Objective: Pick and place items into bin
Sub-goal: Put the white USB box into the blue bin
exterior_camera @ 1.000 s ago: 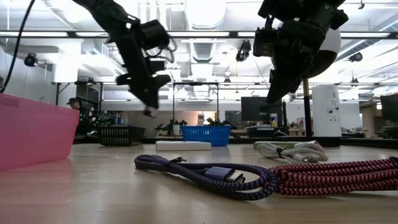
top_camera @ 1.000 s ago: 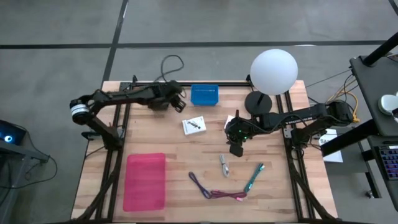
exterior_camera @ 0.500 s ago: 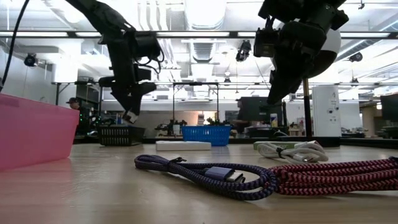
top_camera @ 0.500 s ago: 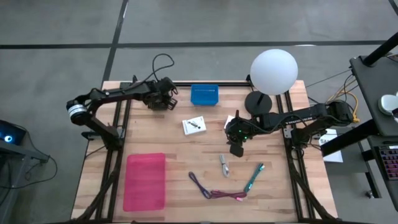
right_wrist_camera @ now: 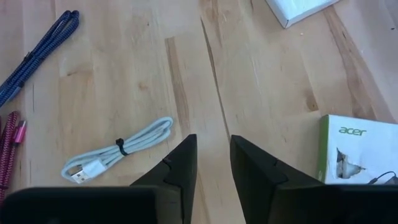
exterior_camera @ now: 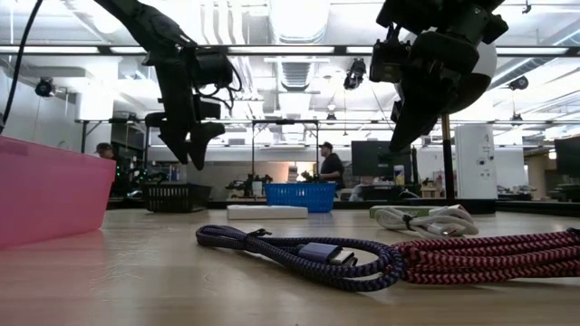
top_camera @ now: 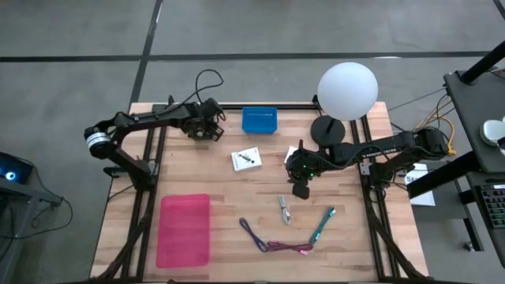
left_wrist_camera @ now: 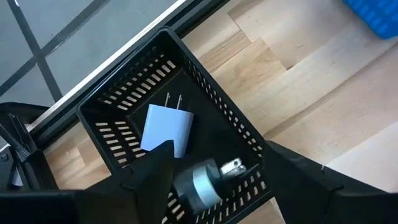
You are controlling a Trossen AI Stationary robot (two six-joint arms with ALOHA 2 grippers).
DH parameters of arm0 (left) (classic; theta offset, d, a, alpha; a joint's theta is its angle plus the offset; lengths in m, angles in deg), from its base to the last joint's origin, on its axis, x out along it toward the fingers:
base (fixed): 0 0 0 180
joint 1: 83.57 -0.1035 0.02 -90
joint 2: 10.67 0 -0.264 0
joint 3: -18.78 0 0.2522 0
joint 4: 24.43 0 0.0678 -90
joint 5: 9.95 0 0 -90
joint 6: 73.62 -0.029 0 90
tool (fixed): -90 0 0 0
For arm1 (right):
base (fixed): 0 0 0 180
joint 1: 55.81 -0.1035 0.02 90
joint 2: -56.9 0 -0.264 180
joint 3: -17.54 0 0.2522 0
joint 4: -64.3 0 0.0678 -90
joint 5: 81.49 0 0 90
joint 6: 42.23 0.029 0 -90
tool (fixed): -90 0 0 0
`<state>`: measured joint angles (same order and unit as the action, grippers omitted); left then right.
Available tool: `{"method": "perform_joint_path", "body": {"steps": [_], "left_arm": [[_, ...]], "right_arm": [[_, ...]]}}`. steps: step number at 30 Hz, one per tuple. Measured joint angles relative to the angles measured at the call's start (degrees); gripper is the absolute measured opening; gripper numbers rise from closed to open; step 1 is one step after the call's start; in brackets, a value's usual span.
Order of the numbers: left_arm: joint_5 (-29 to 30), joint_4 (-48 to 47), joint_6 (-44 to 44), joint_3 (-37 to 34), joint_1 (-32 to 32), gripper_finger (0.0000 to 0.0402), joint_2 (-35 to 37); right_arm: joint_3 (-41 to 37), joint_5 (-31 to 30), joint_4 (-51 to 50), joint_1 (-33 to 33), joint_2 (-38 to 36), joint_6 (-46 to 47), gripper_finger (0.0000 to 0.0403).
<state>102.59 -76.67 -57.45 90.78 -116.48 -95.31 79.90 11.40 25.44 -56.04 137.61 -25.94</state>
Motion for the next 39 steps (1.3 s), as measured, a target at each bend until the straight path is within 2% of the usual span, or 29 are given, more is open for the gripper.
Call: {"method": "perform_joint_path", "body": {"steps": [5,9,13,19,25,32,37,39], "left_arm": [[-4.5,0.6,0.4,0.2,0.0,0.0229,0.0],[-13.9,2.8,1.5,0.2,0.6,0.023,0.6],[-22.1,9.6,-0.2,0.2,3.0,0.023,3.1],[-30.0,24.7,-6.5,-0.6,9.5,0.023,7.9],[-32.0,36.8,-6.1,-0.6,16.7,0.0231,10.1],[-32.0,42.2,-1.9,-0.6,21.8,0.0231,10.9],[-31.8,42.5,2.6,-0.6,24.1,0.0231,11.4],[-31.9,42.5,3.0,-0.6,24.7,0.0231,11.4]], "right_arm": [[0.0,0.0,0.0,0.0,0.0,0.0,0.0091],[0.0,0.0,0.0,0.0,0.0,0.1,0.0088],[0.0,0.0,0.0,0.0,0.0,0.1,0.0081],[0.0,0.1,0.0,0.0,0.0,4.9,0.0077],[0.0,0.2,0.0,0.0,0.0,7.9,0.0084],[0.0,-0.7,-2.4,0.0,-0.1,7.3,0.0114],[0.0,-12.6,-13.8,0.2,-0.1,10.7,0.0155],[0.0,-15.4,-18.4,0.2,-0.1,11.9,0.0171]]}}
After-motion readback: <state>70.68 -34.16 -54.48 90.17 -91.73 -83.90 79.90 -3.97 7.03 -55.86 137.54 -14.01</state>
